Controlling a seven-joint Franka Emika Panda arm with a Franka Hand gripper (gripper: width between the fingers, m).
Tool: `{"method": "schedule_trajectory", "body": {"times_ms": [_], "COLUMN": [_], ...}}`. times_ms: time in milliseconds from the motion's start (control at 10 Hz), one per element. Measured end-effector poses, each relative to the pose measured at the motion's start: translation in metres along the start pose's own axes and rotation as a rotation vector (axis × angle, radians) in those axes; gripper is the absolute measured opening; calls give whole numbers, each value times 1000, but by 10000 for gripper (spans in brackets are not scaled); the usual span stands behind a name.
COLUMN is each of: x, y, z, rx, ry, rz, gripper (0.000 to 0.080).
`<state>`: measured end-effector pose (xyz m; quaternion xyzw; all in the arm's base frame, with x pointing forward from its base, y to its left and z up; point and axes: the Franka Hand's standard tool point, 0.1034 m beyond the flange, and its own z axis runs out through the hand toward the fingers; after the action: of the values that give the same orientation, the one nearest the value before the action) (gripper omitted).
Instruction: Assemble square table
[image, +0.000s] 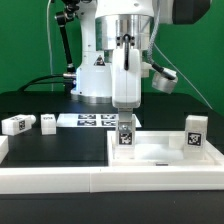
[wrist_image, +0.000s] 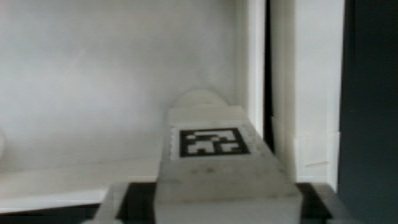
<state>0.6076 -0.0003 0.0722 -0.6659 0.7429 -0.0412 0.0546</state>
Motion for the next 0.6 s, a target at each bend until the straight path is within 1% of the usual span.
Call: {"method": "schedule_trajectory", "body": {"times_ms": [200,300,400,500,600], "x": [0,0,0,-1,-1], "y": [0,0,0,0,-1], "z": [0,0,0,0,0], "rx": [2,1,1,0,0], "ry": [0,0,0,1,0], "rz": [5,-58,-115,-211,-379], "gripper": [292,453,453,576,634]}}
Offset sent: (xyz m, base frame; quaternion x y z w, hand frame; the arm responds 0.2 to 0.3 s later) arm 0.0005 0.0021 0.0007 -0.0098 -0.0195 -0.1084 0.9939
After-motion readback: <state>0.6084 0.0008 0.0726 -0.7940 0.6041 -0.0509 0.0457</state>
